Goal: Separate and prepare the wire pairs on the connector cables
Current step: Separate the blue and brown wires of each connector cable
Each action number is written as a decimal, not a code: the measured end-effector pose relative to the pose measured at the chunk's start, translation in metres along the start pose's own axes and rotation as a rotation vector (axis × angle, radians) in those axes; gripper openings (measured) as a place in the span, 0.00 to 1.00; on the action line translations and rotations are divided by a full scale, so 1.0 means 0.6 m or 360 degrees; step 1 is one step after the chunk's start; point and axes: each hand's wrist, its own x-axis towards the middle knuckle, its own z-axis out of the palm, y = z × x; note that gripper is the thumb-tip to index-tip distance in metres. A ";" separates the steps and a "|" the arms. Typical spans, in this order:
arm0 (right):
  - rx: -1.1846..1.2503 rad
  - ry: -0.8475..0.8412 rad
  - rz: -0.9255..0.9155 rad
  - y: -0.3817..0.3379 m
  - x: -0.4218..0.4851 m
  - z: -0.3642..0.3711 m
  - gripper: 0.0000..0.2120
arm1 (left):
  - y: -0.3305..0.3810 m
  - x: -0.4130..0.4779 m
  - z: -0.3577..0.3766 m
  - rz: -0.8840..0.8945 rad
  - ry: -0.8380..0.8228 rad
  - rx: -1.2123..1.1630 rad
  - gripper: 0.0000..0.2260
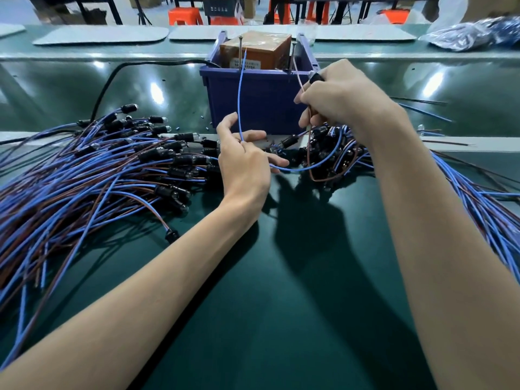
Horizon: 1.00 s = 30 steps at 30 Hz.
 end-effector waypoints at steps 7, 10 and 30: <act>0.0022 -0.0115 -0.0051 -0.004 -0.011 -0.004 0.12 | 0.001 0.000 0.001 -0.0019 0.0029 -0.0106 0.25; 0.0016 -0.0162 -0.0075 -0.005 -0.014 -0.004 0.11 | 0.000 0.000 0.002 -0.0036 0.0046 -0.0129 0.27; -0.0146 -0.0348 -0.0222 -0.013 -0.024 -0.006 0.08 | 0.005 0.000 0.001 -0.0094 0.0184 -0.0226 0.28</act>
